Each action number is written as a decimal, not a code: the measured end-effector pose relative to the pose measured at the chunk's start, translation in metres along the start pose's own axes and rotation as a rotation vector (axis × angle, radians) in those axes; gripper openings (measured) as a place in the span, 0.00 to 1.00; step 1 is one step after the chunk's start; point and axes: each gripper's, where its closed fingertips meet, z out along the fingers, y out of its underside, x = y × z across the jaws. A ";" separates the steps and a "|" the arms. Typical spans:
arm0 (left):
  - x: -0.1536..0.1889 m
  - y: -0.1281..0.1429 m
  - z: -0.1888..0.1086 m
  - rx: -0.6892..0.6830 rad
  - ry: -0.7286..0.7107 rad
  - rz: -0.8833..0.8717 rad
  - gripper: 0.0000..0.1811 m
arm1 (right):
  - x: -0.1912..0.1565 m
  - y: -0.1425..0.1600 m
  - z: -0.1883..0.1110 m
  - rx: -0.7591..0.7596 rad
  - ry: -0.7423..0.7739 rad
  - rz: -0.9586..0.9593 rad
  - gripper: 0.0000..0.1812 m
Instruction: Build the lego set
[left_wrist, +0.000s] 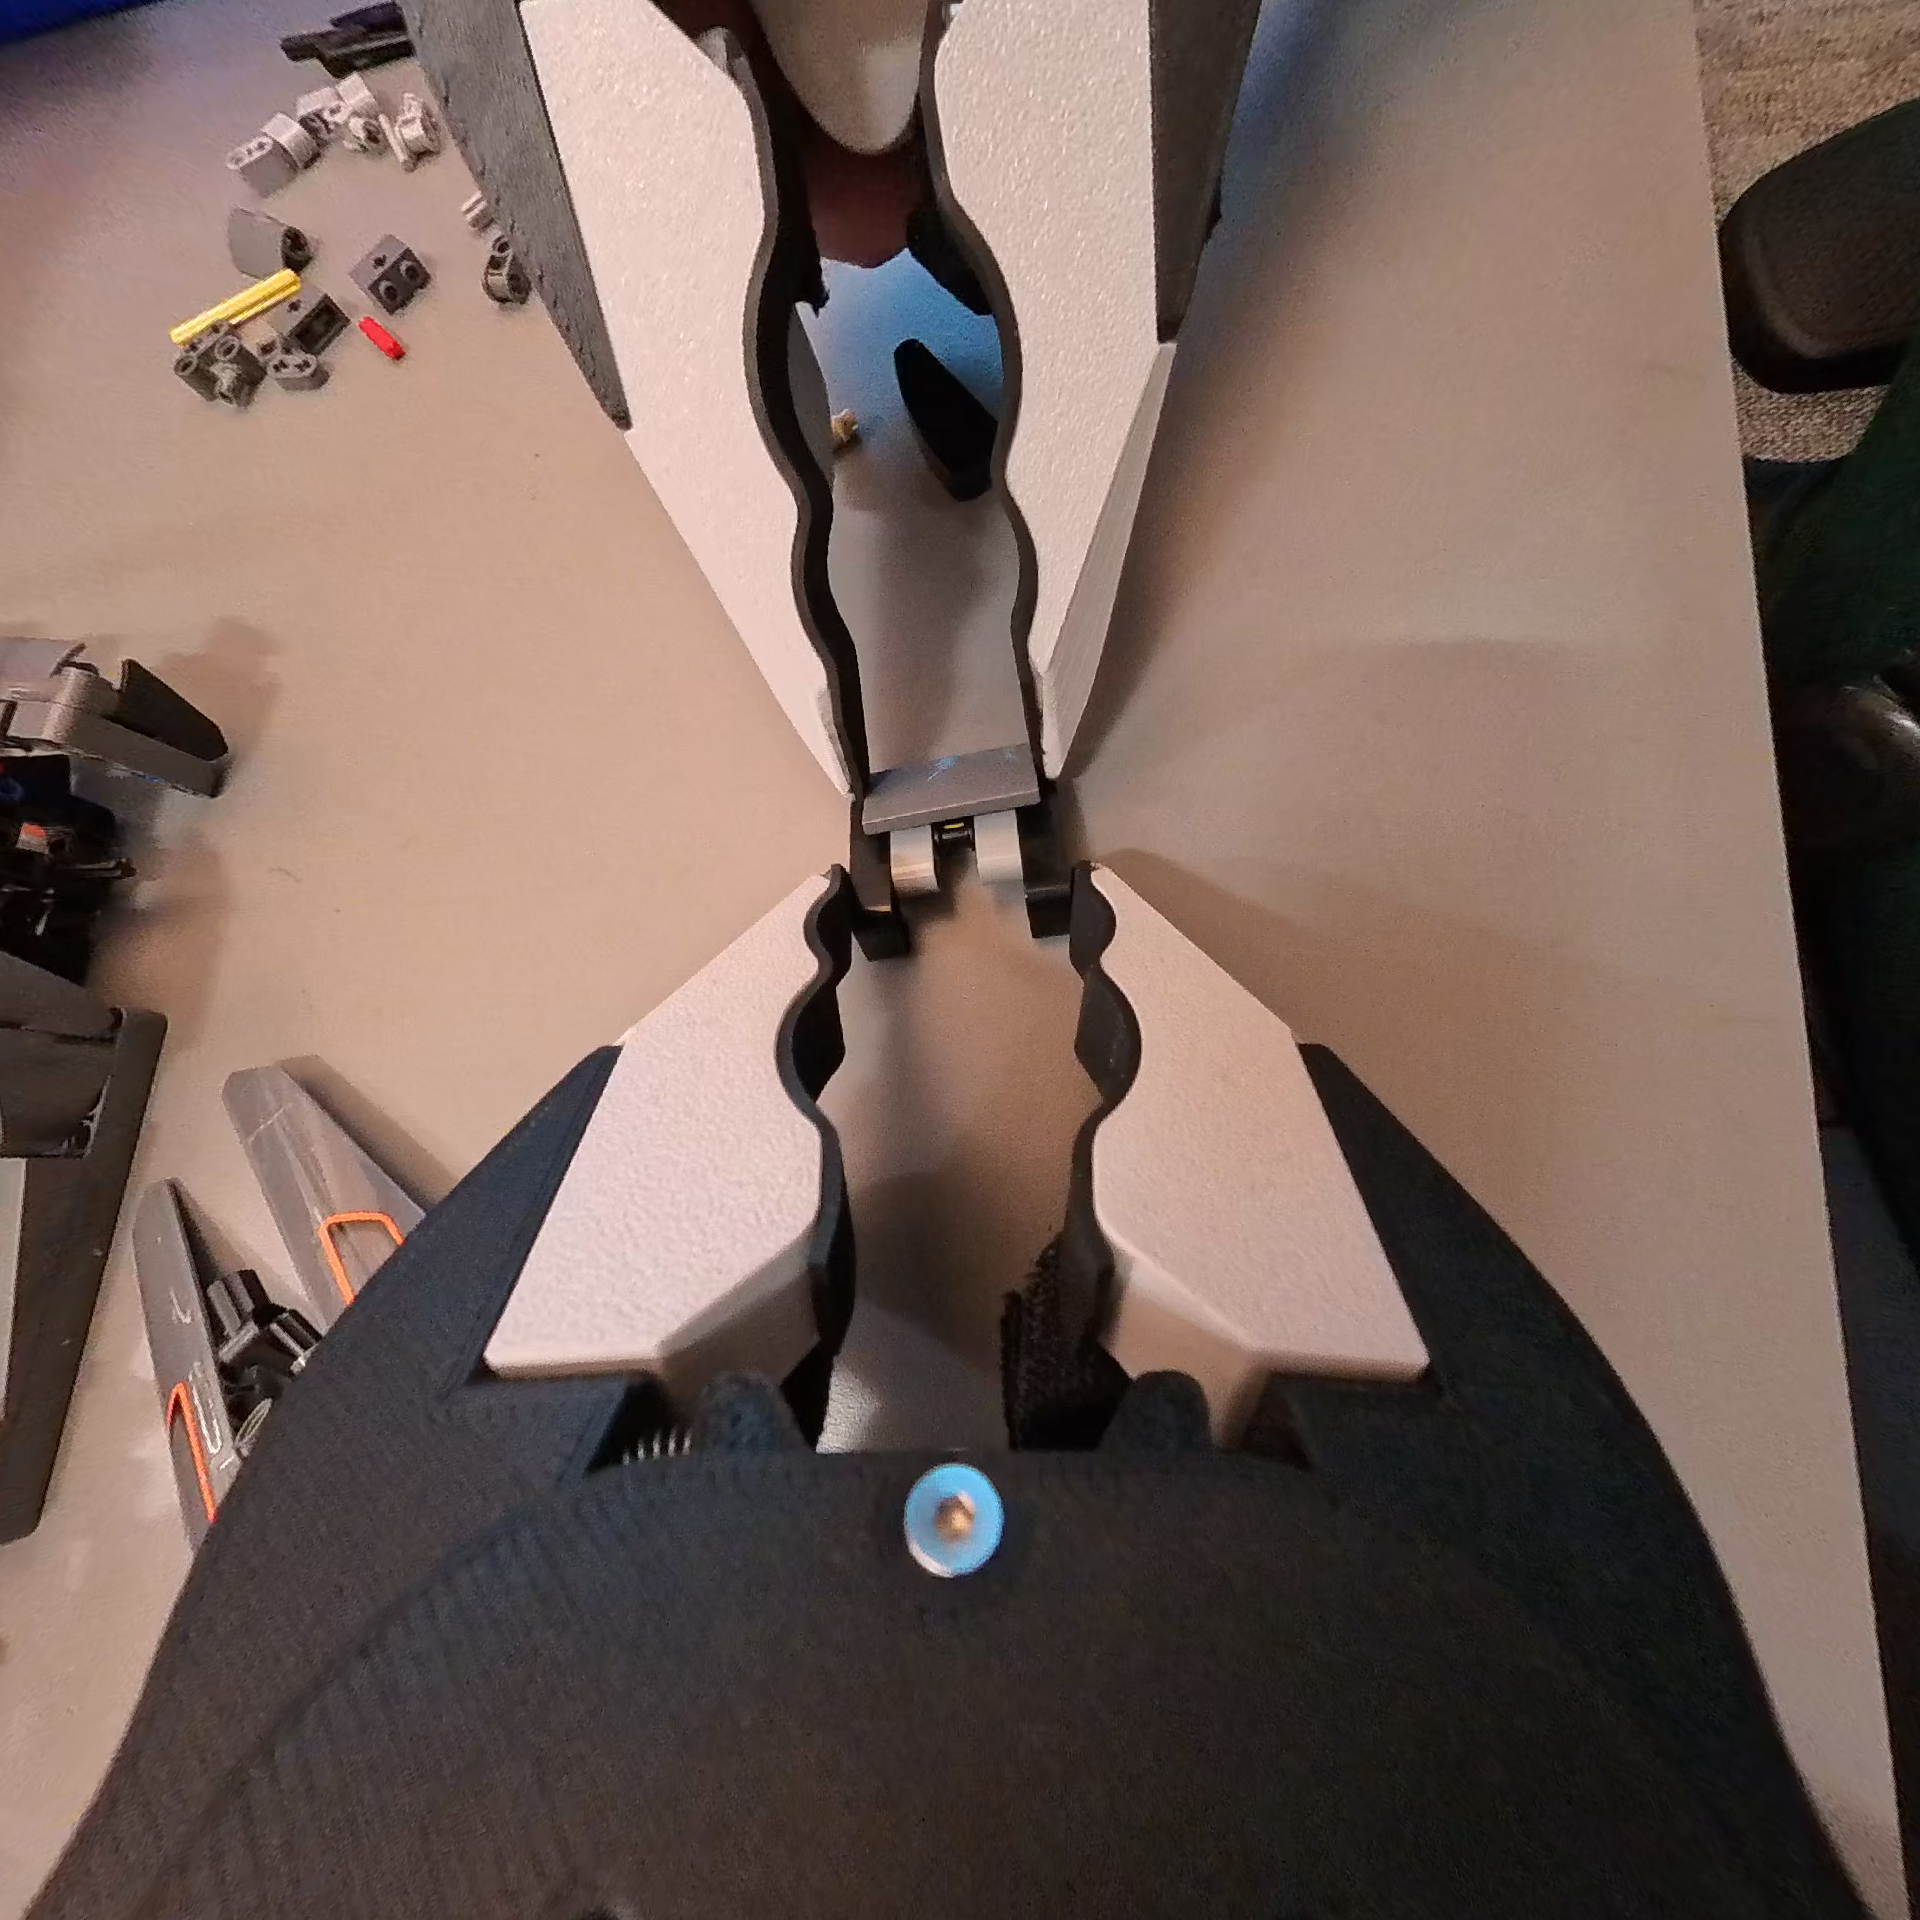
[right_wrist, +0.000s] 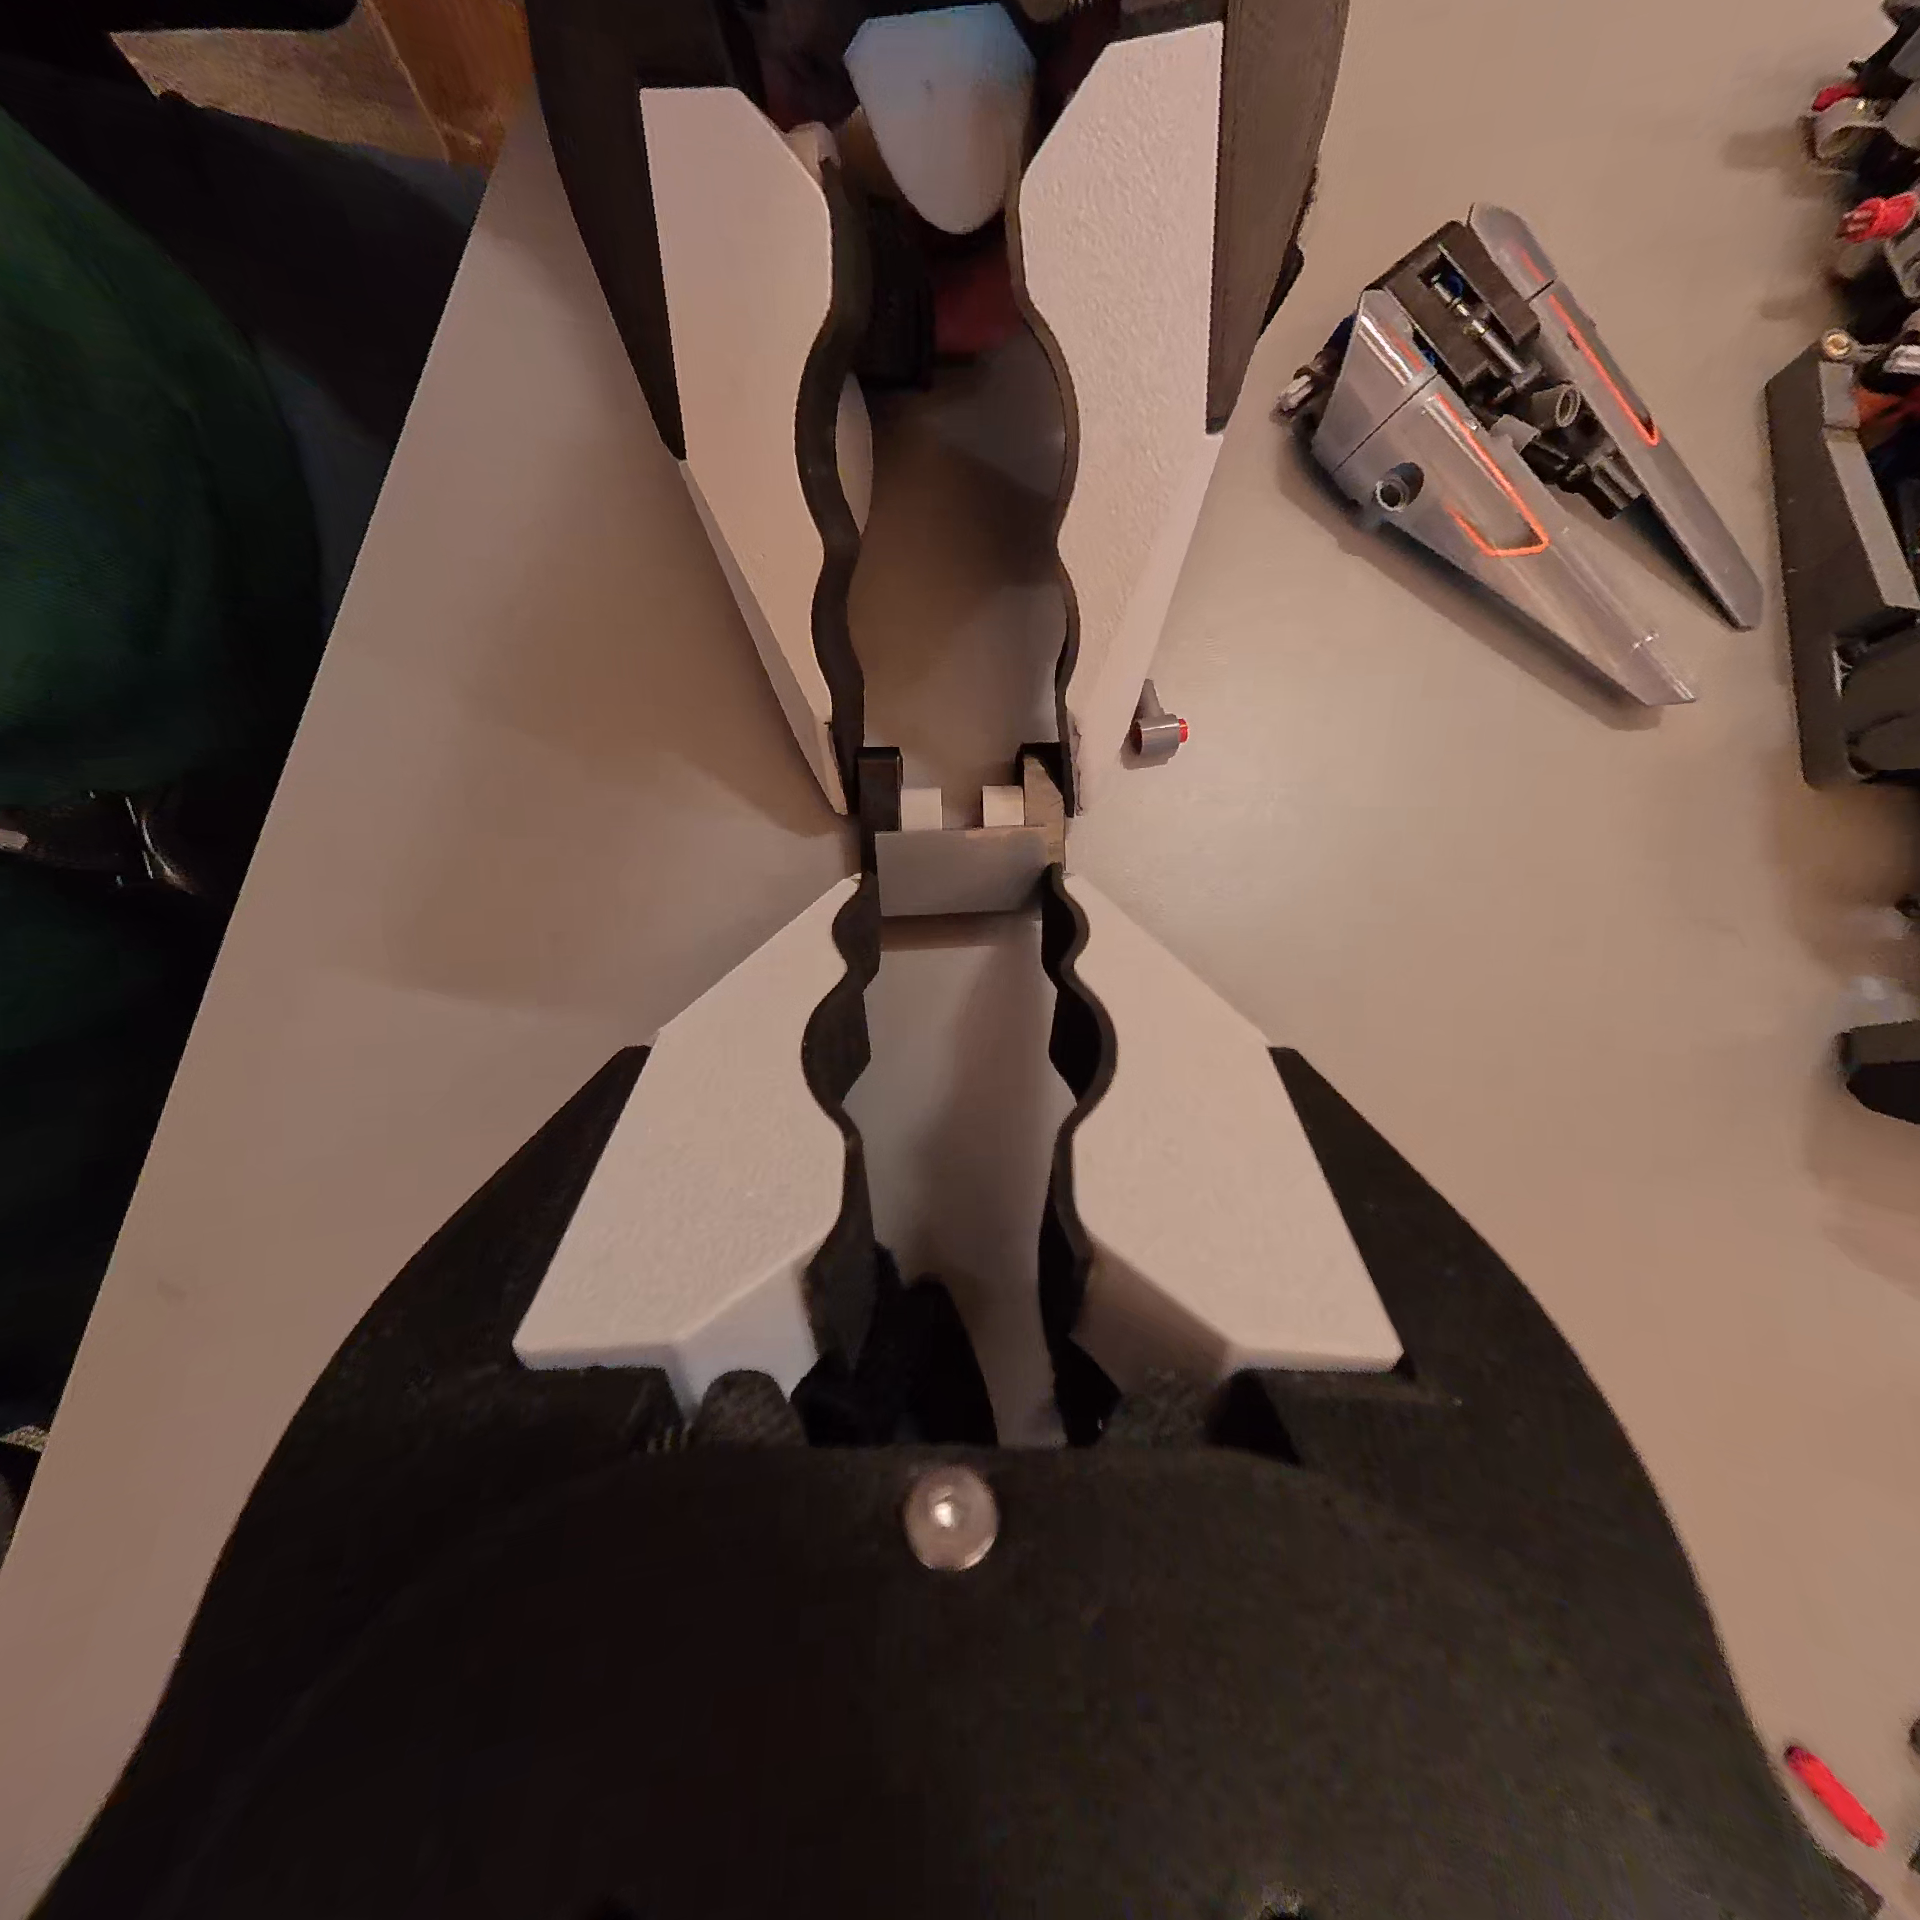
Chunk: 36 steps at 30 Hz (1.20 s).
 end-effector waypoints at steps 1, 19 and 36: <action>0.000 0.000 0.000 0.000 -0.001 0.001 0.22 | 0.000 0.000 0.000 0.001 0.003 0.007 0.16; 0.001 0.000 0.000 -0.001 0.000 0.000 0.22 | 0.001 0.000 0.000 -0.085 -0.011 0.004 0.16; -0.003 -0.009 -0.004 0.055 -0.092 0.046 0.23 | 0.002 -0.001 0.004 -0.223 -0.020 0.024 0.16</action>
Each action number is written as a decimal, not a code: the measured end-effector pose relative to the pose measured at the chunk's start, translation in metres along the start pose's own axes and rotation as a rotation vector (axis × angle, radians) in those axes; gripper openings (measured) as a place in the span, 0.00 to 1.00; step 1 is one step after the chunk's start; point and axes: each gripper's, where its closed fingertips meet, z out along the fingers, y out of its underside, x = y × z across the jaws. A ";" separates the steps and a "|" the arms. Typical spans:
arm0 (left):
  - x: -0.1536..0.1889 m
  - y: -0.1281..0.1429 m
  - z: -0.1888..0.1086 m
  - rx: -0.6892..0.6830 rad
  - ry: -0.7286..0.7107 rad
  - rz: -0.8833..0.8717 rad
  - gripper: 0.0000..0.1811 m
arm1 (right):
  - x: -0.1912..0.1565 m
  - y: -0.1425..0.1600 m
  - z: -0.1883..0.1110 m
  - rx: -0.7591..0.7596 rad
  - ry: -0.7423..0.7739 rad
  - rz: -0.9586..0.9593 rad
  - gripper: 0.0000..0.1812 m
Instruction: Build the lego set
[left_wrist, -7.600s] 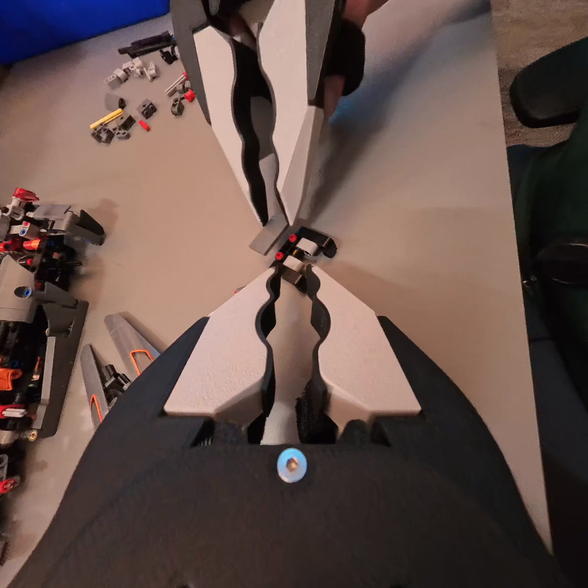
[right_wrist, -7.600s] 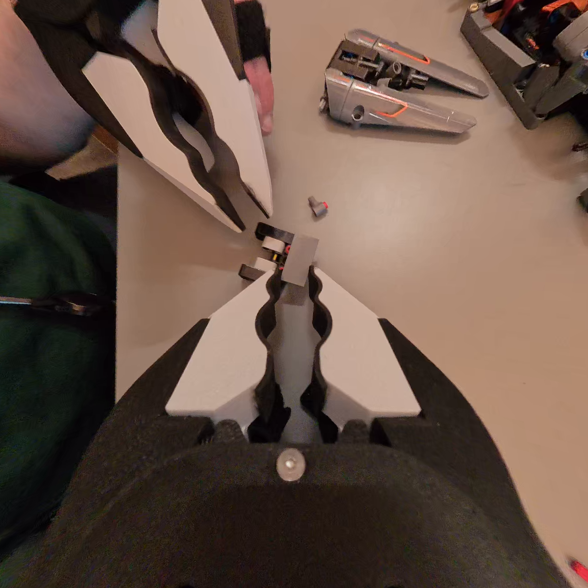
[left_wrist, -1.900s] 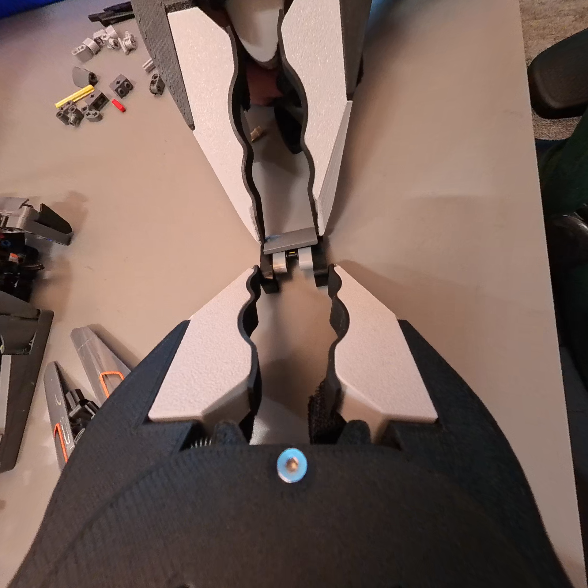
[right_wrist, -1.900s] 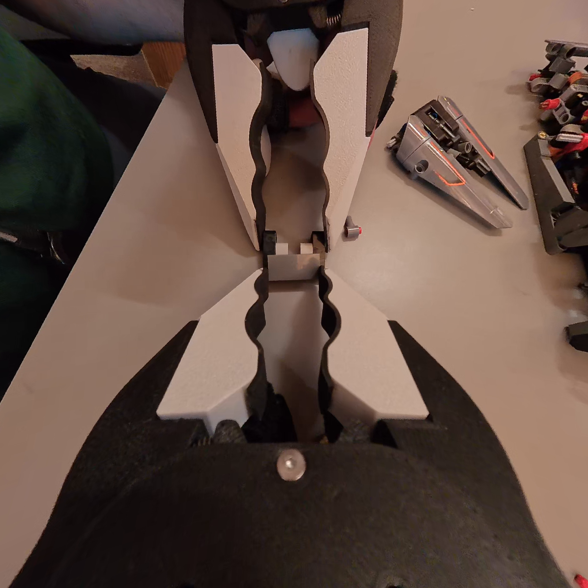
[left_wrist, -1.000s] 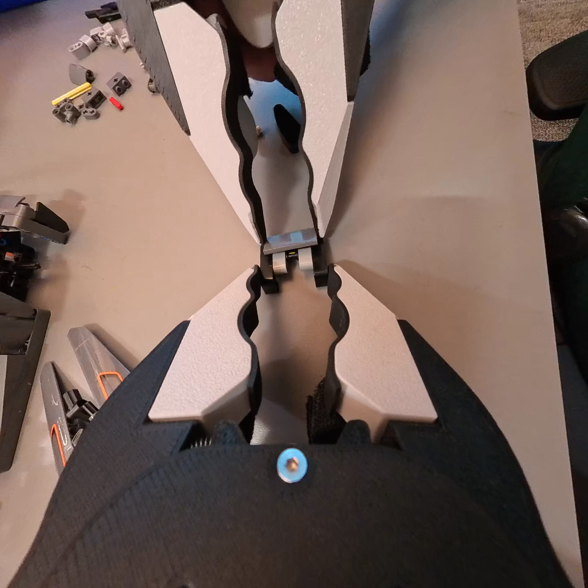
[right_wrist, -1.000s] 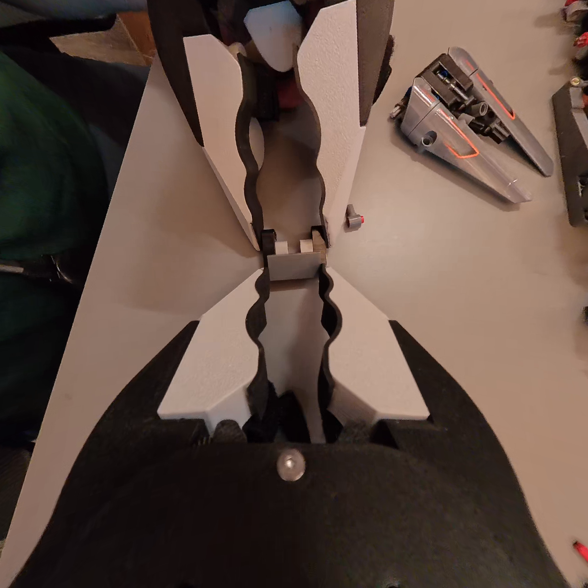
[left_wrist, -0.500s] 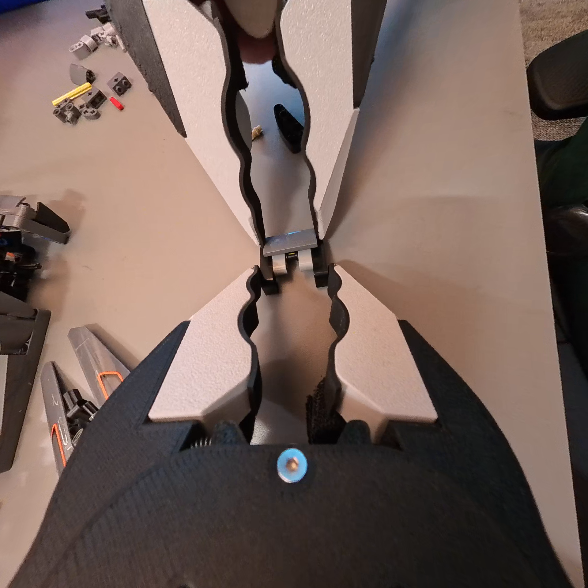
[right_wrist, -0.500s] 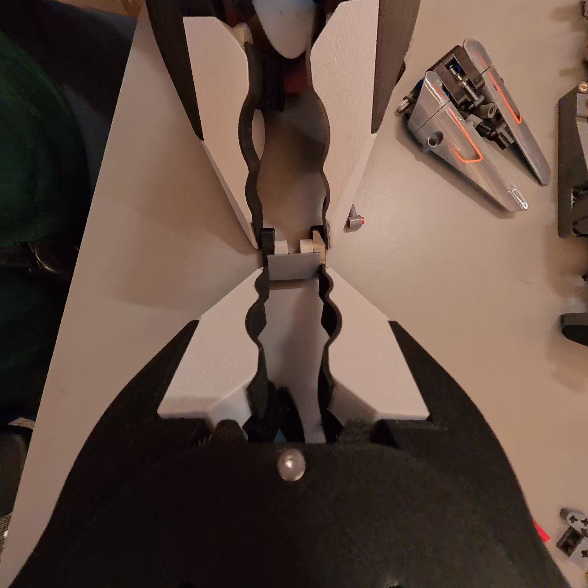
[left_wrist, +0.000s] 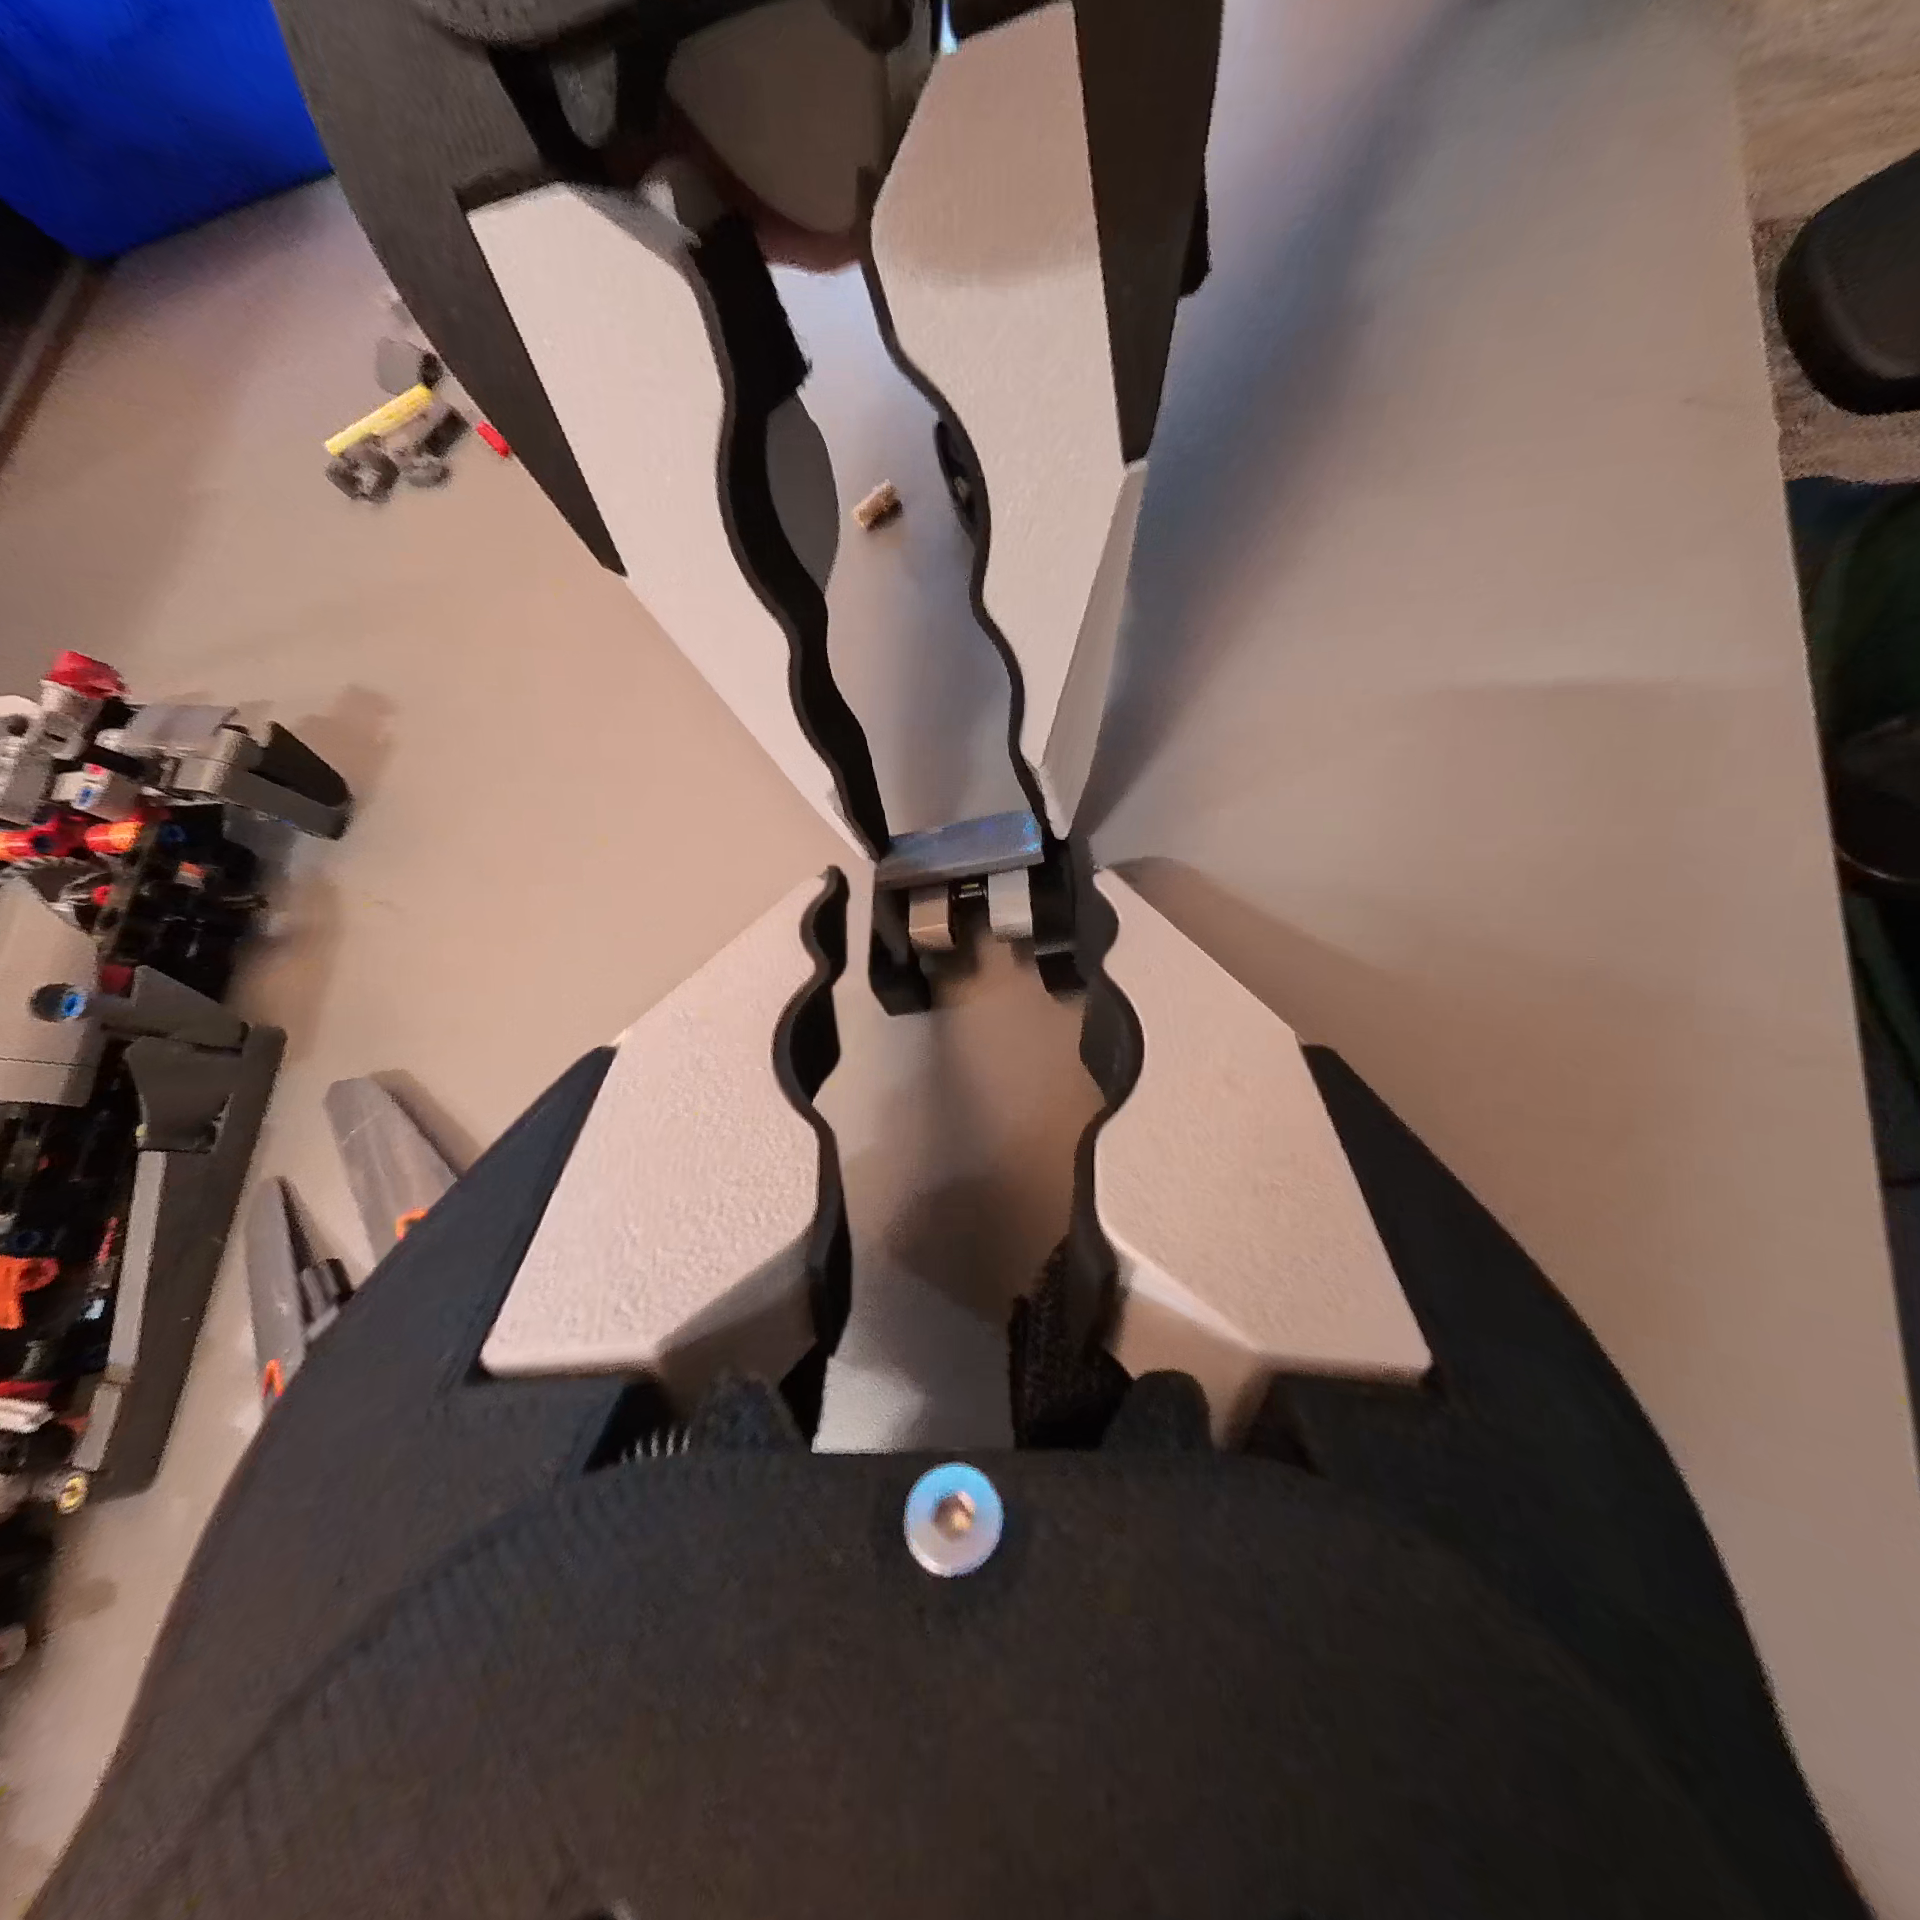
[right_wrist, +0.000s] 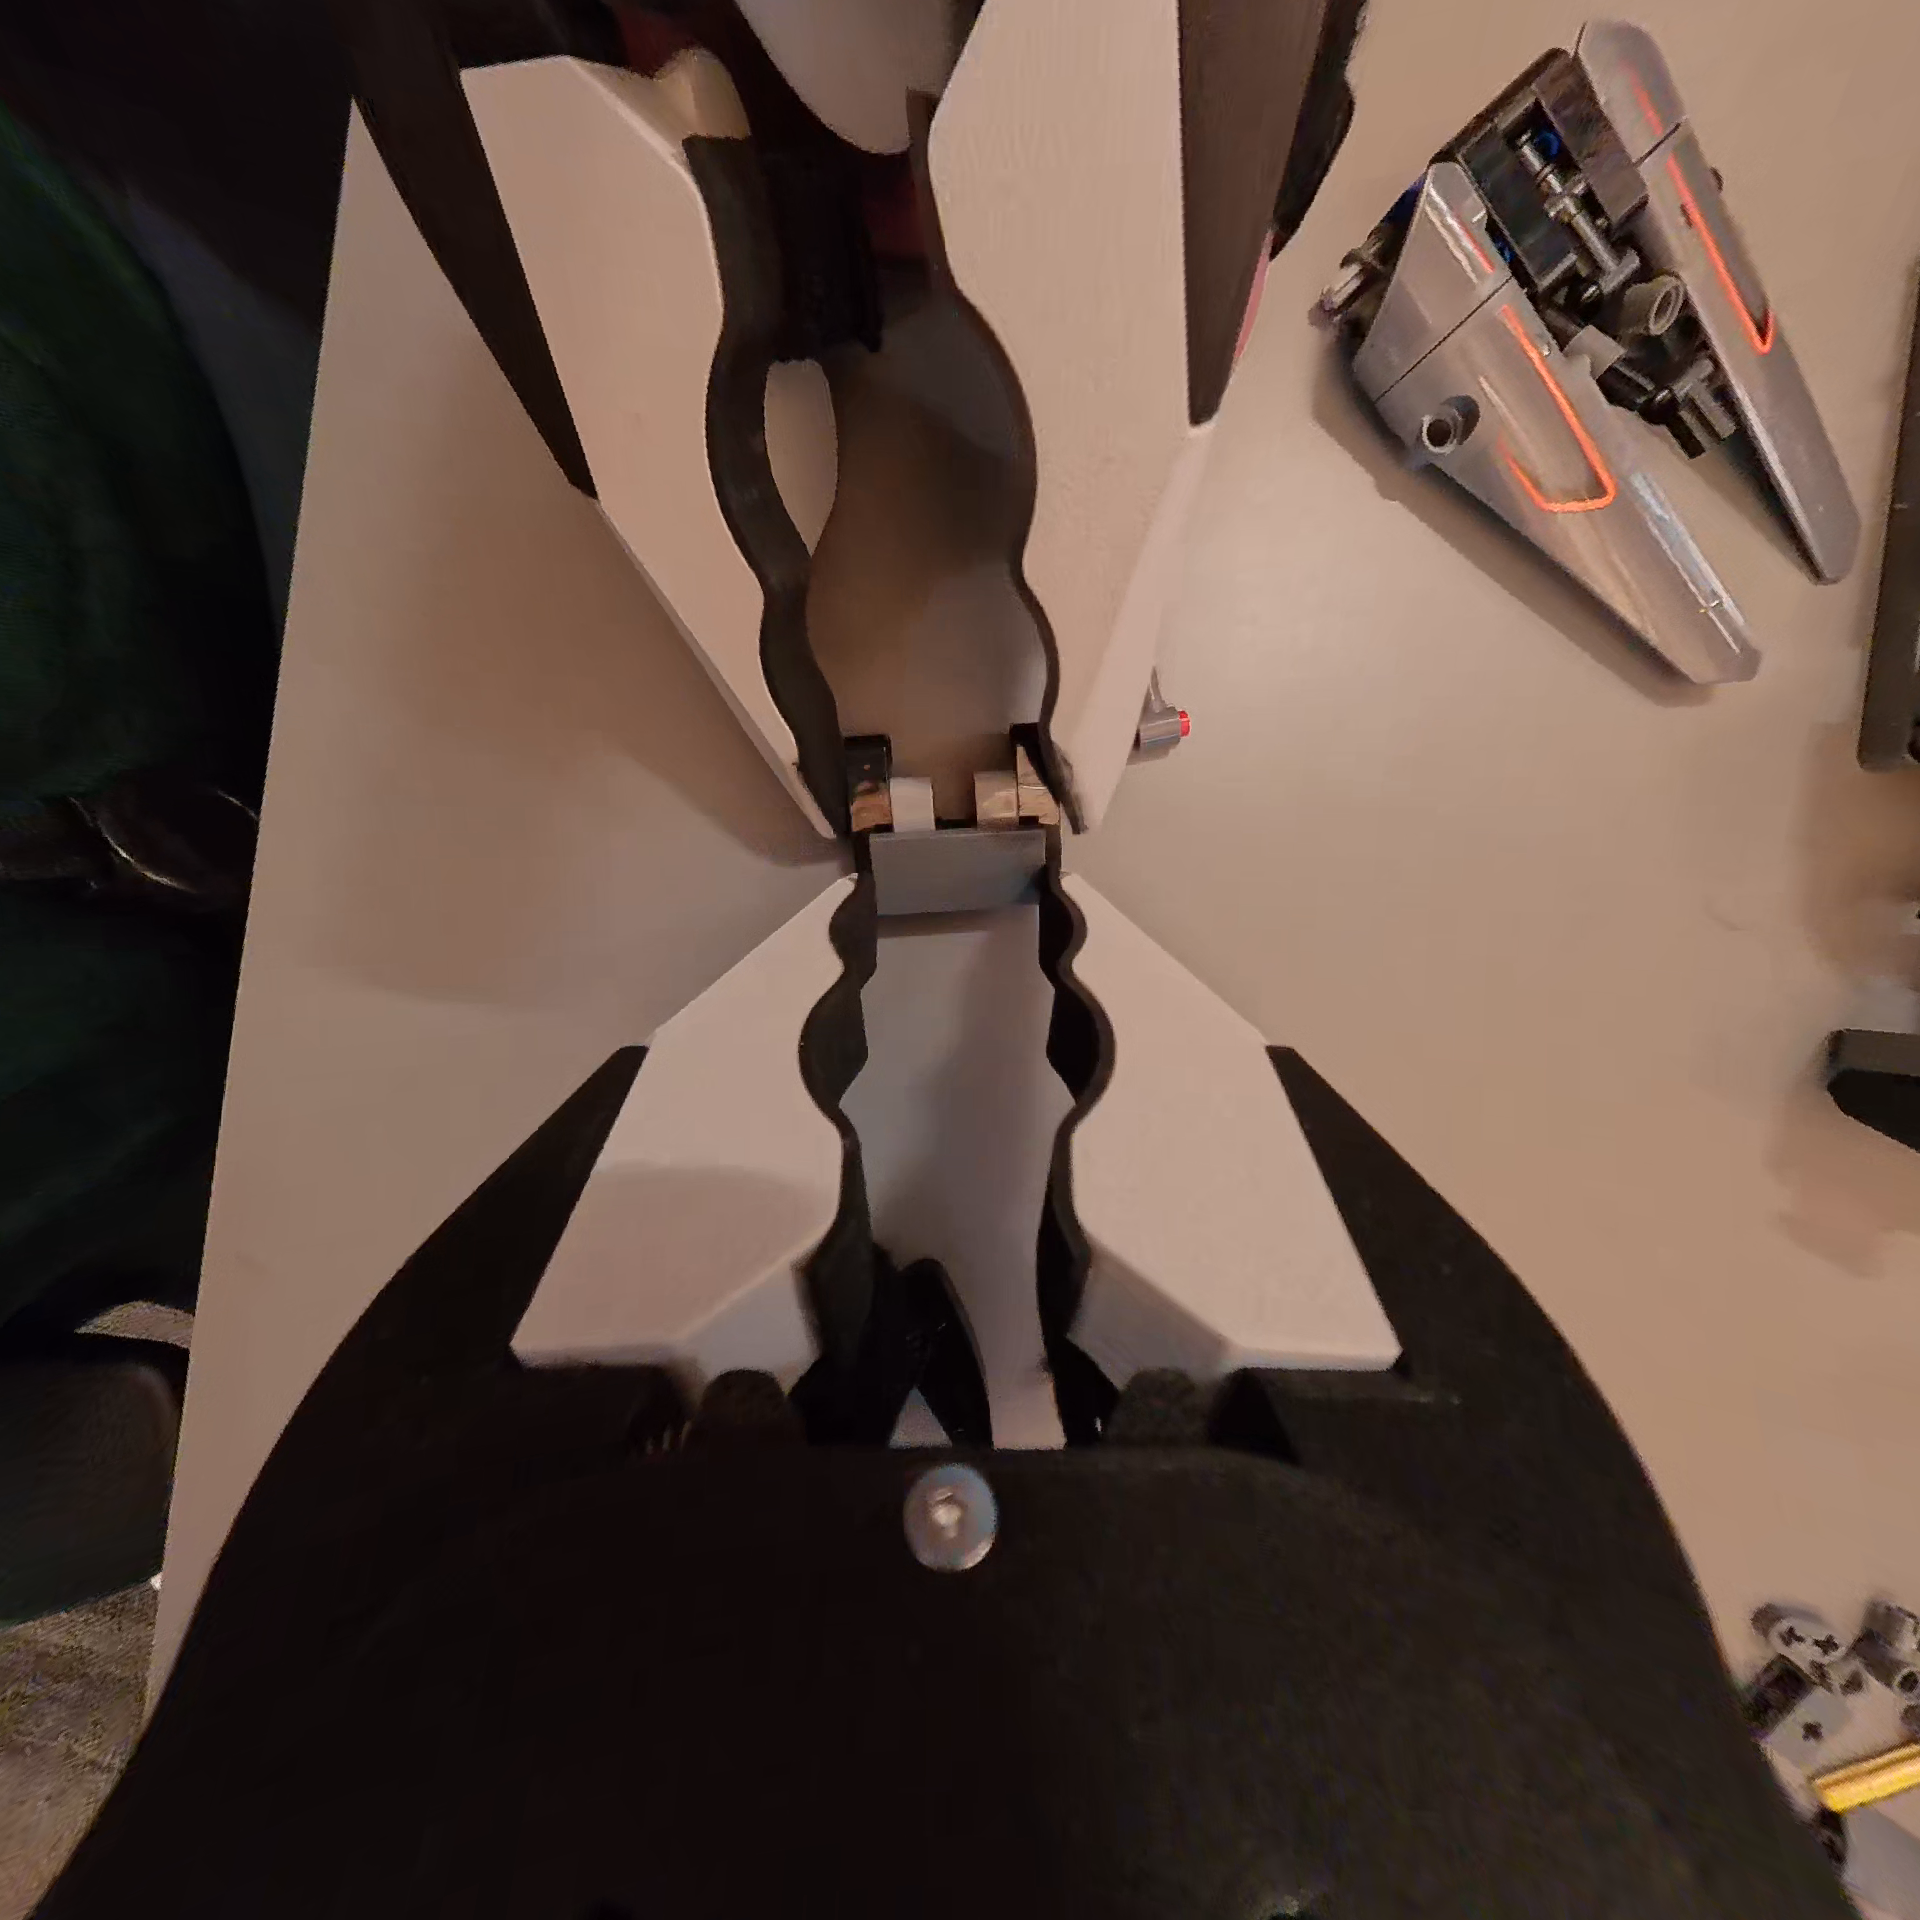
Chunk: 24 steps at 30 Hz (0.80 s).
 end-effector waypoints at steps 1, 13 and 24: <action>-0.001 -0.003 -0.002 0.021 -0.019 0.005 0.23 | 0.000 0.000 0.000 -0.004 -0.001 0.003 0.16; 0.012 -0.002 0.007 -0.077 -0.027 0.298 0.13 | 0.000 0.000 0.001 -0.006 -0.015 0.005 0.16; 0.011 -0.001 0.004 -0.016 -0.051 0.252 0.10 | -0.001 -0.004 0.001 0.100 -0.028 -0.002 0.16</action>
